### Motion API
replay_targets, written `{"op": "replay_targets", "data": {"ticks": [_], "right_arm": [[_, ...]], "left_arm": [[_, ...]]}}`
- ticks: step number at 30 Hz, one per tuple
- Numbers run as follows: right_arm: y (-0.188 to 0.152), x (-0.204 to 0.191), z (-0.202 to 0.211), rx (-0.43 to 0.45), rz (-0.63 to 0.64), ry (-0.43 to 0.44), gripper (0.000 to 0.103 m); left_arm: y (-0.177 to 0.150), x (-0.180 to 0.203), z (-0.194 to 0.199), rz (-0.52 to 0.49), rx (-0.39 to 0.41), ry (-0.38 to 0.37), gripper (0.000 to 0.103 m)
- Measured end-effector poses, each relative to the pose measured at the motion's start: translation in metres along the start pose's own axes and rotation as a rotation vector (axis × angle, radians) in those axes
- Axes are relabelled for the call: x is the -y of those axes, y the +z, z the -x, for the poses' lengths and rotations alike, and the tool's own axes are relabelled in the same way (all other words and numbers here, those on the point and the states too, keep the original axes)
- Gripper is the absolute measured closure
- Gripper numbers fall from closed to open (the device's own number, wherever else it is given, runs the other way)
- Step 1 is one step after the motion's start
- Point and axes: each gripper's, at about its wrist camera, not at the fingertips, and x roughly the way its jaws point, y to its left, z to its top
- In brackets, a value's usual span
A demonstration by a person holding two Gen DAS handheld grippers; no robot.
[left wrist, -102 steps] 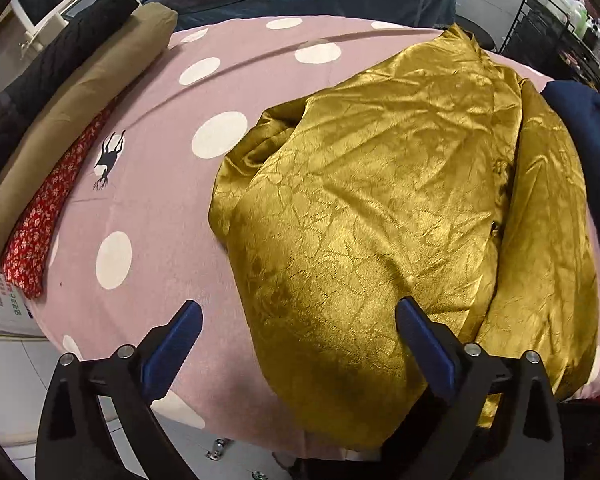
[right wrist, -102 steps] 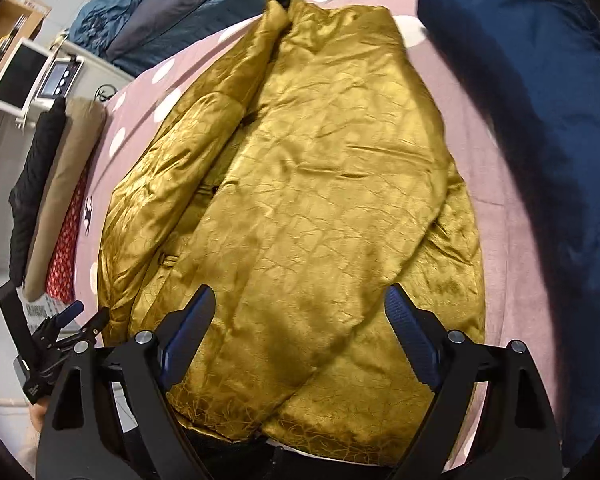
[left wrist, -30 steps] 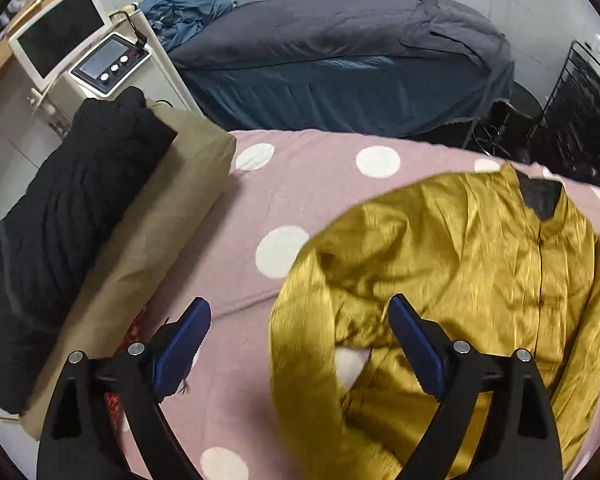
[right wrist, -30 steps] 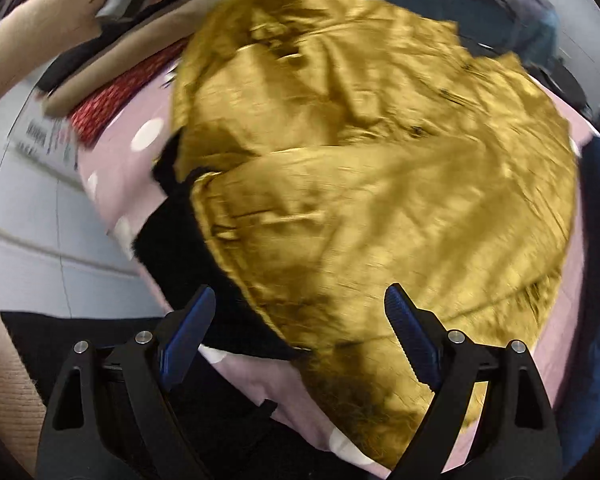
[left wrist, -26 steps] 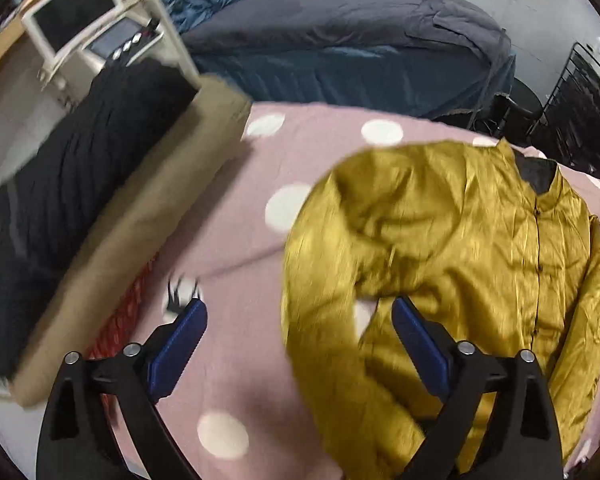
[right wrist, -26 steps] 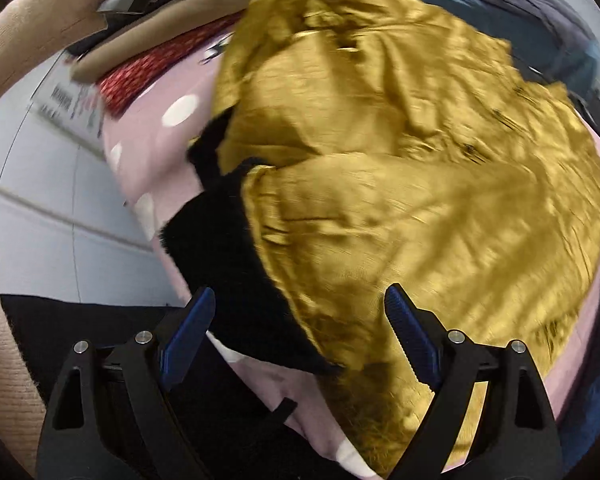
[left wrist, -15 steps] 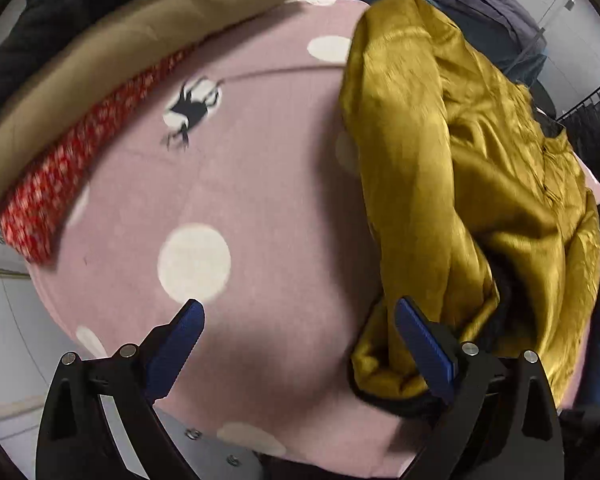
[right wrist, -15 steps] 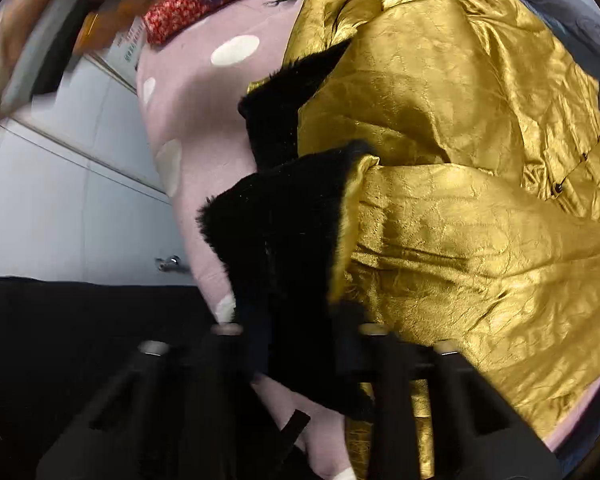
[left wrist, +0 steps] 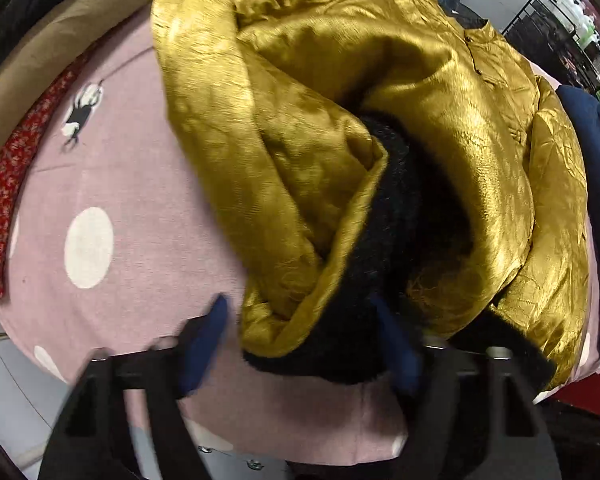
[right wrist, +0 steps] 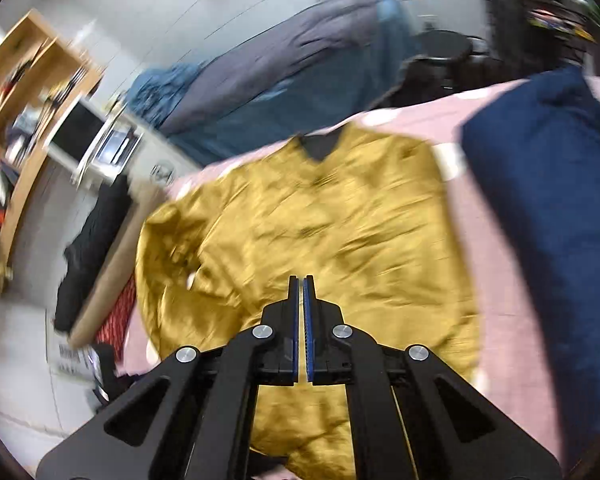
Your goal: Fold large clothes
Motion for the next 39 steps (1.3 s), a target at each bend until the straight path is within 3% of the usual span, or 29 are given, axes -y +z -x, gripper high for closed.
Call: {"op": "replay_targets", "data": {"ticks": [1,3,4,7,11,13,15,18,19,20,22,31,36,39], "right_arm": [[-0.001,0.001,0.002,-0.013,0.032,-0.042,0.096],[-0.011,-0.003,-0.004,-0.07,0.092,-0.09,0.057],[-0.021,-0.007,-0.009,-0.101,0.125,-0.094,0.03],[-0.047,-0.022,-0.026,-0.163,0.221,-0.082,0.029],[-0.079,-0.041,-0.056,-0.273,0.219,-0.038,0.029],[-0.089,-0.053,-0.068,-0.311,0.229,-0.009,0.029],[-0.095,-0.066,-0.075,-0.336,0.27,0.007,0.029],[-0.107,-0.084,-0.085,-0.366,0.369,-0.005,0.029],[-0.109,-0.087,-0.085,-0.372,0.392,-0.009,0.029],[-0.114,-0.092,-0.087,-0.381,0.426,-0.011,0.029],[-0.119,-0.097,-0.09,-0.396,0.459,0.006,0.029],[-0.165,-0.145,-0.117,-0.557,0.653,0.162,0.029],[-0.203,-0.166,-0.147,-0.654,0.785,0.159,0.03],[-0.221,-0.173,-0.155,-0.683,0.856,0.142,0.057]], "left_arm": [[0.001,0.001,-0.002,0.013,-0.011,-0.01,0.071],[0.005,0.001,0.004,0.023,0.015,-0.001,0.081],[0.006,0.001,0.011,0.021,0.036,0.01,0.085],[0.008,-0.007,0.034,0.018,0.11,0.101,0.088],[0.024,-0.054,0.07,0.097,0.19,0.319,0.089],[0.039,-0.094,0.092,0.198,0.237,0.486,0.089],[0.053,-0.141,0.114,0.373,0.245,0.562,0.078],[0.06,-0.187,0.143,0.57,0.285,0.522,0.041],[0.058,-0.191,0.153,0.588,0.331,0.497,0.02],[0.057,-0.189,0.158,0.584,0.365,0.491,0.016],[0.054,-0.179,0.157,0.543,0.38,0.48,0.015],[0.015,-0.091,0.071,0.344,0.159,0.309,0.015],[-0.008,-0.058,0.049,0.315,0.106,0.226,0.015],[-0.01,-0.051,0.046,0.313,0.098,0.22,0.015]]}}
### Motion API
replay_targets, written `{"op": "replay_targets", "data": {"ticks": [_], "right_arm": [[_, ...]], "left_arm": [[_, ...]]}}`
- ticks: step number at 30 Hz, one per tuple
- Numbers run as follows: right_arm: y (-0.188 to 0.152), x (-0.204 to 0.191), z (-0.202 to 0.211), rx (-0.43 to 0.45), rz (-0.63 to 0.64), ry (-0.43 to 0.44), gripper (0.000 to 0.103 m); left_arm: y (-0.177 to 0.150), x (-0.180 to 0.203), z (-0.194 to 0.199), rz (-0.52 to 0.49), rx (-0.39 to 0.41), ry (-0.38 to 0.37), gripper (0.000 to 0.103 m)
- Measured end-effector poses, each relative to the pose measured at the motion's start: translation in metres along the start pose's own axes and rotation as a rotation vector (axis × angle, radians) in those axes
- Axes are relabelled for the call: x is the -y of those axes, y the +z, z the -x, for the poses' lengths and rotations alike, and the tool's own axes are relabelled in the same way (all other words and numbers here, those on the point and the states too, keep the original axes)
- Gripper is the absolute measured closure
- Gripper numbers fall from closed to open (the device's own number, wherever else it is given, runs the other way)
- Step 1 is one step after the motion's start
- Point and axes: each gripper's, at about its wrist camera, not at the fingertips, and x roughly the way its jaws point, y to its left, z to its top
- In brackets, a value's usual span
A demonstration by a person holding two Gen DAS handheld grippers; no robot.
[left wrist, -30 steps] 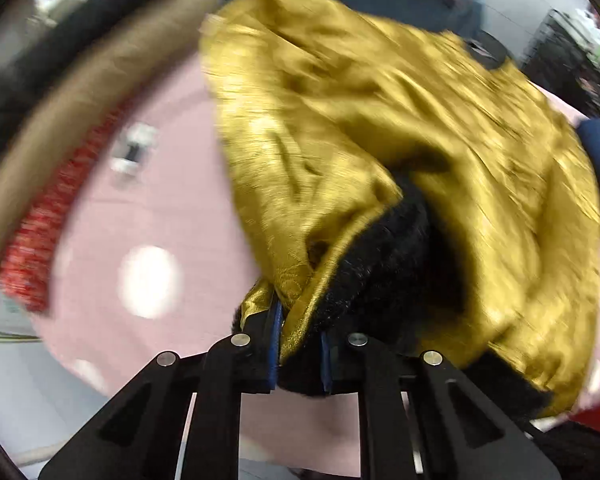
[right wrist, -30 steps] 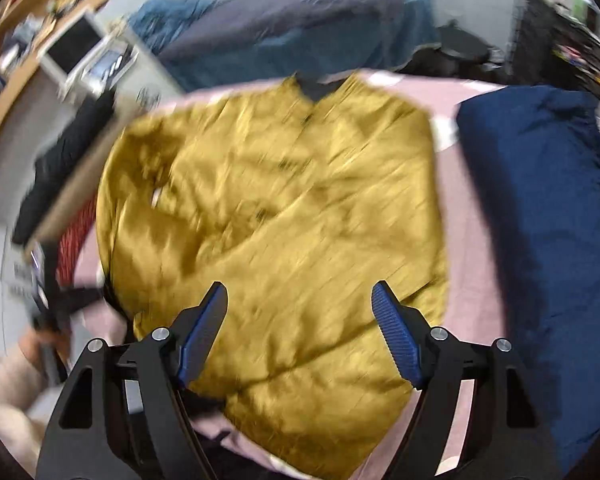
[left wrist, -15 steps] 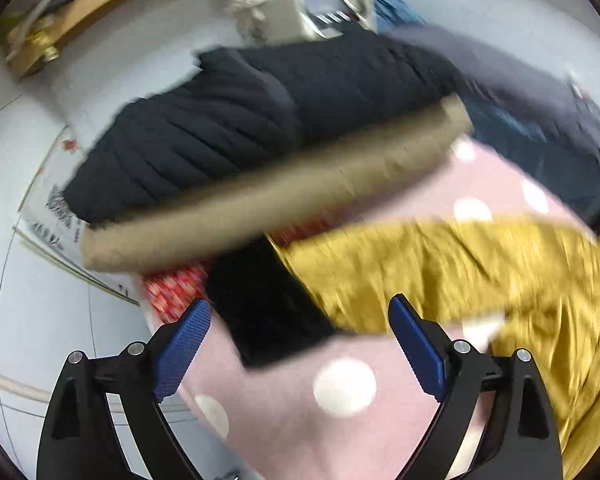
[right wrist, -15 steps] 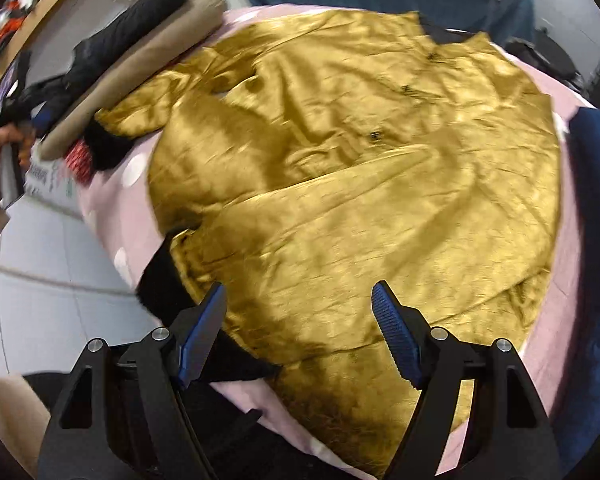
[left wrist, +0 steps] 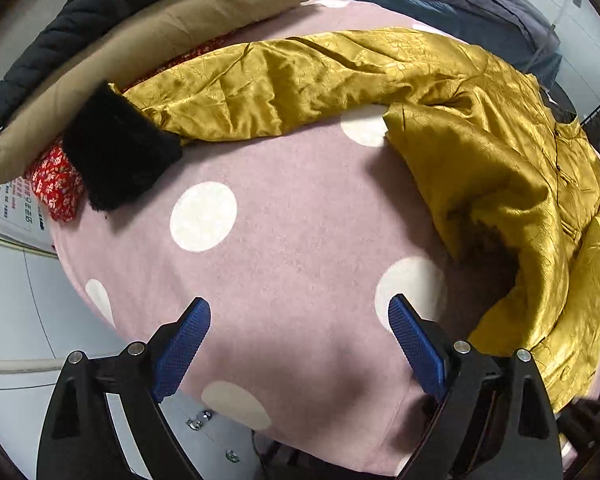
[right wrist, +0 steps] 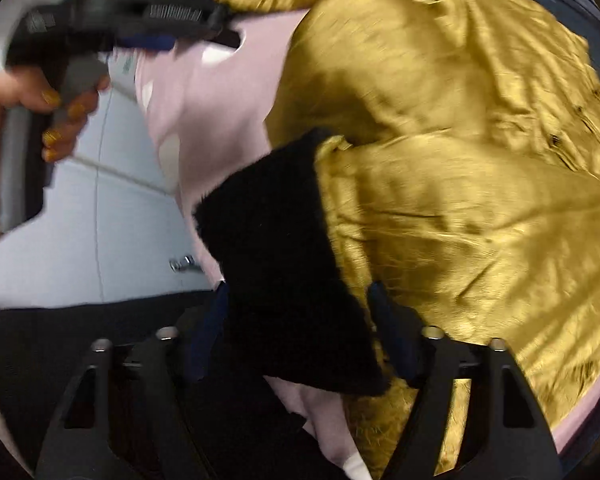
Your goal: Fold large clothes
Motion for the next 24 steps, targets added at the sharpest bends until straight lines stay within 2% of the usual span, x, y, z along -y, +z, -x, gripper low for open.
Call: {"op": "replay_targets", "data": {"ticks": [1,2,5,8,12,14,16,17,20,22,24], "right_arm": [[-0.001,-0.003,0.0,-0.001,0.015,0.003,0.074],[-0.002,-0.005,0.002,0.009,0.025,0.009,0.081],[-0.005,0.002,0.022,0.086,-0.012,0.056,0.091],[-0.008,0.026,0.051,0.189,-0.115,0.073,0.093],[-0.024,0.08,0.118,0.404,-0.332,0.052,0.094],[-0.043,0.115,0.159,0.516,-0.455,-0.003,0.094],[-0.06,0.14,0.192,0.592,-0.543,-0.071,0.095],[-0.077,0.159,0.216,0.647,-0.606,-0.119,0.102],[-0.123,0.206,0.278,0.779,-0.765,-0.236,0.102],[-0.156,0.231,0.307,0.836,-0.869,-0.259,0.102],[-0.187,0.254,0.323,0.84,-0.973,-0.264,0.102]], "left_arm": [[0.0,0.0,0.0,-0.002,0.0,0.002,0.015],[0.0,0.001,0.0,-0.004,0.001,0.005,0.015],[-0.001,0.0,0.0,-0.006,0.002,0.017,0.015],[-0.002,-0.001,0.001,-0.001,-0.004,0.016,0.015],[-0.005,0.001,-0.001,-0.005,-0.023,0.003,0.015],[-0.007,0.006,-0.002,-0.021,-0.029,0.0,0.015],[-0.009,0.012,-0.003,-0.039,-0.032,-0.004,0.015],[-0.01,0.015,-0.003,-0.049,-0.032,-0.006,0.015],[-0.012,0.023,-0.003,-0.071,-0.03,-0.012,0.015],[-0.013,0.026,-0.005,-0.075,-0.035,-0.02,0.015],[-0.013,0.027,-0.006,-0.071,-0.041,-0.031,0.015]]}}
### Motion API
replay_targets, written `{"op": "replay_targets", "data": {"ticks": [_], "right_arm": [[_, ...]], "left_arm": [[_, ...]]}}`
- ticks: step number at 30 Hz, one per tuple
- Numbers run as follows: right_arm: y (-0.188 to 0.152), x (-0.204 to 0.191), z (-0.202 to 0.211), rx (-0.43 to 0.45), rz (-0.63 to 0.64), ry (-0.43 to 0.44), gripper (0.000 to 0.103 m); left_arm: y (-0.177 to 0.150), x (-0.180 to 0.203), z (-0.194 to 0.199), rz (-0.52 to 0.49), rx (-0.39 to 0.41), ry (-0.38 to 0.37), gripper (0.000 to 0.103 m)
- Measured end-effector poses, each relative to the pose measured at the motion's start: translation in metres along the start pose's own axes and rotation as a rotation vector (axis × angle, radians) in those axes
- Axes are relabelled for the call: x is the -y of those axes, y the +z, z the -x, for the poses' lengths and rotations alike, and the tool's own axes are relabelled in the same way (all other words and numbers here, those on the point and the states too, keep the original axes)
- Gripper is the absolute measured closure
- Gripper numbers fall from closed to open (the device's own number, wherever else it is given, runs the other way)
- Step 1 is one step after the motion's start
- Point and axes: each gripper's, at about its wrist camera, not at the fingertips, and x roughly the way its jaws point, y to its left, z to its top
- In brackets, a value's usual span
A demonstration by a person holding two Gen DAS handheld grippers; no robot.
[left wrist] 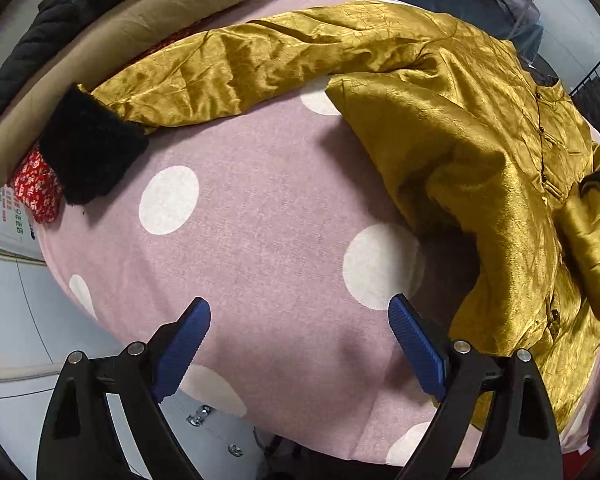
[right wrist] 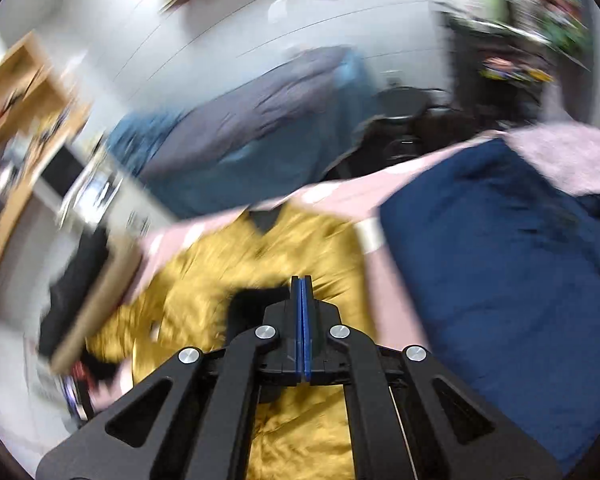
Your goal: Fold large clothes
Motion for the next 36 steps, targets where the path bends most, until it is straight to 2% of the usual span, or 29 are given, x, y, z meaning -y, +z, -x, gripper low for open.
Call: {"op": "replay_targets", "data": {"ticks": [2,3,4,5,7,13,15,18,20,23,24,25,26,29,33,36], "right_arm": [[0.003,0.02,0.005,0.0,-0.044,-0.044,0.101],[-0.003,0.026,0.002,-0.028,-0.063,-0.056,0.1],[-0.01,0.028,-0.002,-0.059,-0.07,-0.059,0.088],[-0.021,0.028,-0.01,-0.095,-0.077,-0.054,0.062],[-0.043,0.025,-0.026,-0.141,-0.094,-0.033,0.031],[-0.113,0.003,-0.108,-0.359,-0.203,0.107,0.031],[-0.129,-0.006,-0.133,-0.411,-0.218,0.124,0.031],[-0.14,-0.009,-0.16,-0.441,-0.215,0.102,0.031],[-0.142,-0.008,-0.172,-0.428,-0.23,0.087,0.031],[-0.134,-0.001,-0.18,-0.38,-0.277,0.118,0.032],[-0.131,0.0,-0.185,-0.372,-0.279,0.117,0.037],[-0.129,0.0,-0.187,-0.369,-0.277,0.113,0.048],[-0.127,0.0,-0.19,-0.375,-0.27,0.113,0.063],[-0.118,-0.005,-0.184,-0.345,-0.237,0.159,0.08],[-0.1,-0.011,-0.159,-0.263,-0.181,0.159,0.084],[-0.075,-0.009,-0.127,-0.161,-0.152,0.139,0.086]], "left_arm": [[0.0,0.002,0.0,0.004,-0.002,-0.007,0.015],[0.0,0.004,0.0,0.004,-0.002,-0.009,0.015],[0.0,0.006,0.001,0.002,-0.001,-0.01,0.015],[0.0,0.008,0.001,-0.001,-0.001,-0.01,0.015],[0.0,0.011,0.001,-0.01,-0.004,-0.01,0.015],[-0.002,0.019,0.004,-0.035,-0.008,-0.004,0.015],[-0.004,0.022,0.006,-0.038,-0.009,-0.004,0.015],[-0.008,0.025,0.009,-0.045,-0.011,-0.001,0.015],[-0.012,0.026,0.009,-0.048,-0.02,0.002,0.015],[-0.017,0.026,0.009,-0.041,-0.034,0.004,0.014],[-0.018,0.026,0.008,-0.039,-0.04,0.004,0.014],[-0.02,0.026,0.007,-0.038,-0.045,0.005,0.015],[-0.021,0.026,0.007,-0.038,-0.05,0.007,0.015],[-0.022,0.026,0.005,-0.039,-0.058,0.008,0.015],[-0.02,0.028,0.003,-0.044,-0.059,0.006,0.014],[-0.016,0.033,0.005,-0.054,-0.047,0.007,0.015]]}}
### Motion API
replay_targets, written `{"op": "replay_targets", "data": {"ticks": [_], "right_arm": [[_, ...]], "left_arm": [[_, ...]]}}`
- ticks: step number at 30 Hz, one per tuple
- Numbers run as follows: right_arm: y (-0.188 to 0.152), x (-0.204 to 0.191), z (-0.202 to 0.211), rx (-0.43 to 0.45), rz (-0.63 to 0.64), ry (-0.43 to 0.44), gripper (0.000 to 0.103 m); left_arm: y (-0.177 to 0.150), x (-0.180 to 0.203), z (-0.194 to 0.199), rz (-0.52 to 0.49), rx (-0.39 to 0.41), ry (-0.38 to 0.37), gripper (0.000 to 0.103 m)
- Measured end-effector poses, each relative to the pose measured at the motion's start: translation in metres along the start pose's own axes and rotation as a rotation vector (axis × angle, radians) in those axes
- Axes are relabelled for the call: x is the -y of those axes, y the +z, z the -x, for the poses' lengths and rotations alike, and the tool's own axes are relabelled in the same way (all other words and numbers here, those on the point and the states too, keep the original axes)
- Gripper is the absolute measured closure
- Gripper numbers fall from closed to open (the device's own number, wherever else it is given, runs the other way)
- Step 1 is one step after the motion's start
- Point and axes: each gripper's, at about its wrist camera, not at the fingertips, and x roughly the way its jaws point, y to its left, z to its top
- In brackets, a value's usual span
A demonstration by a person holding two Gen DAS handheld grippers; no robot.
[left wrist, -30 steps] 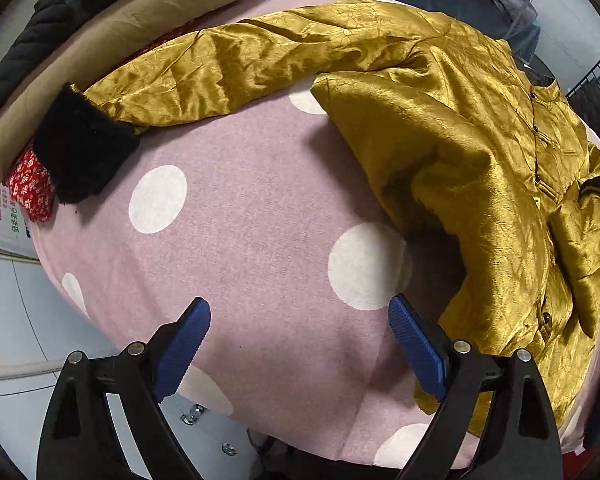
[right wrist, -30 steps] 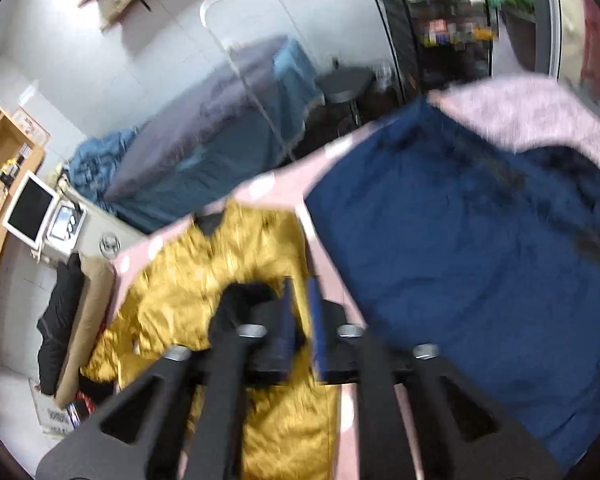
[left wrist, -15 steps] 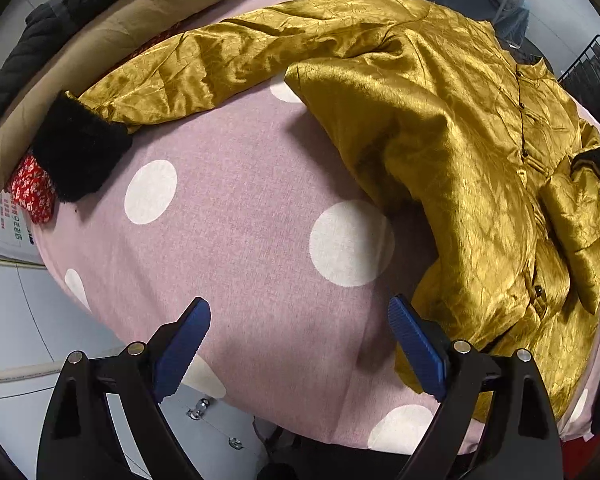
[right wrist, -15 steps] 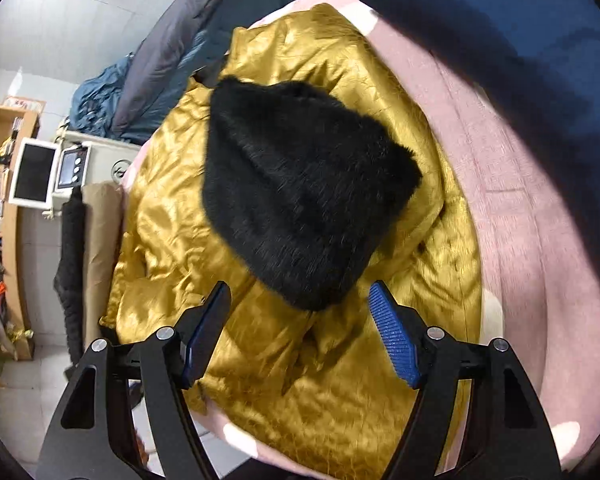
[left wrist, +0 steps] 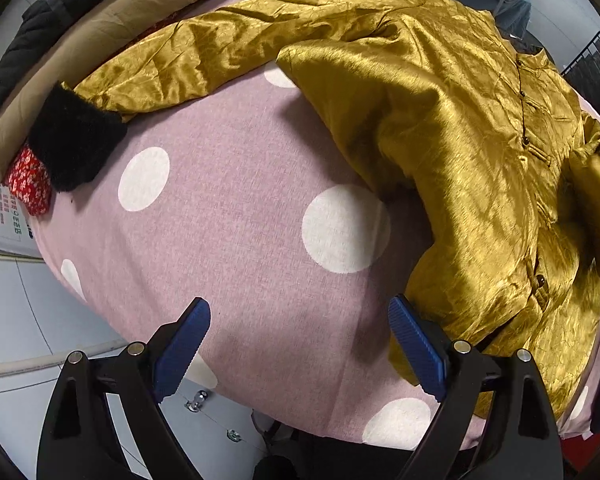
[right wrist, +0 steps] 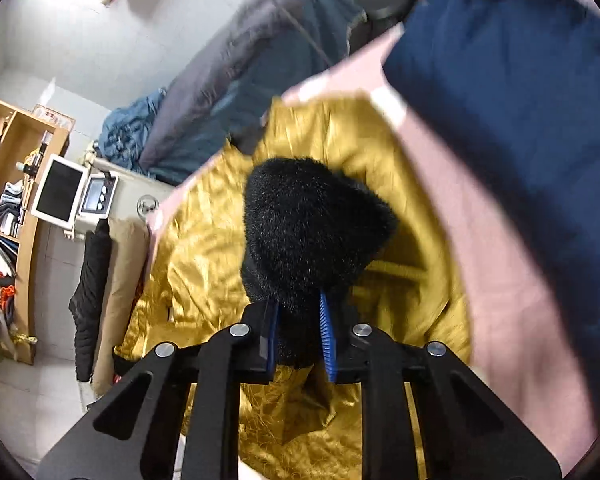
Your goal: Fold large clothes
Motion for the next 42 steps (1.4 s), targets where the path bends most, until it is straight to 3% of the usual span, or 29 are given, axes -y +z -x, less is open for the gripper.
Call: {"op": "replay_targets", "data": {"ticks": [6,11,14,18,21,22,23,27,30,34,38,42], "right_arm": [[0.061,0.029,0.106,0.293,-0.039,-0.091,0.086],[0.093,0.09,0.201,0.52,-0.142,-0.283,0.086],[0.091,0.142,0.224,0.542,-0.279,-0.337,0.086],[0.075,0.189,0.216,0.476,-0.402,-0.402,0.084],[0.059,0.211,0.201,0.417,-0.518,-0.403,0.07],[0.053,0.213,0.199,0.417,-0.538,-0.39,0.059],[0.048,0.214,0.198,0.417,-0.544,-0.39,0.047],[0.034,0.186,0.193,0.457,-0.463,-0.439,0.045],[0.028,0.144,0.191,0.495,-0.304,-0.531,0.04],[0.027,0.095,0.161,0.407,-0.064,-0.524,0.023],[0.002,0.057,0.09,0.125,0.139,-0.426,0.022],[-0.041,0.041,0.023,-0.13,0.168,-0.349,0.022]], "left_arm": [[0.011,0.007,0.002,-0.019,0.014,0.004,0.014],[0.017,0.005,0.002,-0.003,0.024,0.002,0.015],[0.021,0.003,0.0,0.007,0.024,0.005,0.014],[0.025,-0.001,0.0,0.02,0.021,0.005,0.014],[0.028,-0.004,0.001,0.026,0.024,0.005,0.014],[0.029,-0.006,0.002,0.027,0.028,0.007,0.015],[0.03,-0.007,0.003,0.028,0.032,0.008,0.015],[0.03,-0.01,0.003,0.015,0.041,0.018,0.014],[0.029,-0.016,0.002,0.007,0.047,0.025,0.014],[0.031,-0.03,-0.003,0.009,0.049,0.032,0.014],[0.039,-0.044,-0.008,0.02,0.054,0.006,0.015],[0.049,-0.05,-0.015,0.035,0.056,-0.078,0.014]]}}
